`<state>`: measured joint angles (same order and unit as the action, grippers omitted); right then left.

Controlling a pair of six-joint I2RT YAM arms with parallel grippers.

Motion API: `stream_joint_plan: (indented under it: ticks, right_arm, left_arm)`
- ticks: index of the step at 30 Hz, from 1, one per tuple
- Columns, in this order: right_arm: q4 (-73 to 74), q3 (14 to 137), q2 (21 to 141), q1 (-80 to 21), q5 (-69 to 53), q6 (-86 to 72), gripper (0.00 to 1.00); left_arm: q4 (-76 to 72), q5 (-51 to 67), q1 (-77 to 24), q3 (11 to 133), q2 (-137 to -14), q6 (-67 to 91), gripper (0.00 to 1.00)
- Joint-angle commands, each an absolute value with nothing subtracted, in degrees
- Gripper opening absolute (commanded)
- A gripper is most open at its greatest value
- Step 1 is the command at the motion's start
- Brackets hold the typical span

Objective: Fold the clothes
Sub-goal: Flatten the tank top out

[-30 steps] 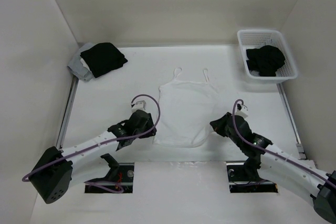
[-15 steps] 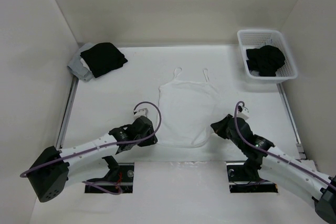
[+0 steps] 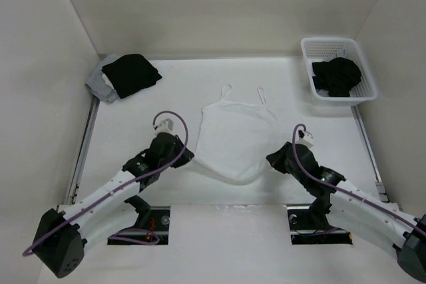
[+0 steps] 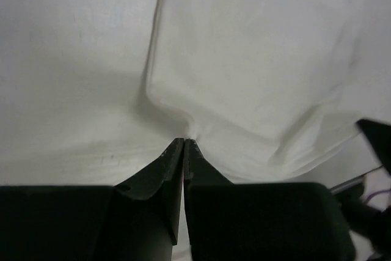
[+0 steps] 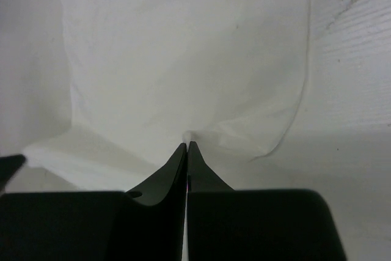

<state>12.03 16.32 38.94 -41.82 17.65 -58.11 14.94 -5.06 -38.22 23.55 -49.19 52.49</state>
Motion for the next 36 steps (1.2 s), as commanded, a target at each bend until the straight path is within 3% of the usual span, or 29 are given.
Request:
stream_joint_plan:
  ticks: [1, 8, 15, 21, 24, 31, 36]
  right_arm:
    - [6.1, 26.8, 44.3, -39.0, 15.6, -51.7, 0.0]
    - [13.8, 50.0, 42.5, -41.1, 22.9, -39.5, 0.0]
    - [25.6, 67.7, 36.5, -59.5, 42.6, -30.9, 0.0]
    - [24.4, 75.8, 39.3, -76.0, 55.4, -23.7, 0.0]
    - [16.5, 74.5, 43.6, -68.6, 51.0, -17.2, 0.0]
    - [9.2, 74.4, 58.3, -36.7, 16.8, -26.6, 0.0]
    - [8.0, 86.4, 74.5, -24.3, 4.8, -31.0, 0.0]
  left_arm:
    - [4.1, -0.5, -29.1, 33.0, -49.1, 50.1, 0.01]
    - [1.6, -0.1, -24.0, 50.6, -46.6, 49.0, 0.0]
    - [5.7, -11.2, -27.2, 61.7, -35.7, 43.4, 0.0]
    - [5.9, -14.8, -27.8, 64.7, -35.0, 40.6, 0.0]
    - [3.9, -15.6, -26.6, 61.3, -39.3, 41.5, 0.0]
    - [-3.1, -11.7, -16.9, 59.9, -53.4, 46.4, 0.0]
    - [-6.9, -6.8, -11.1, 68.1, -66.3, 49.3, 0.0]
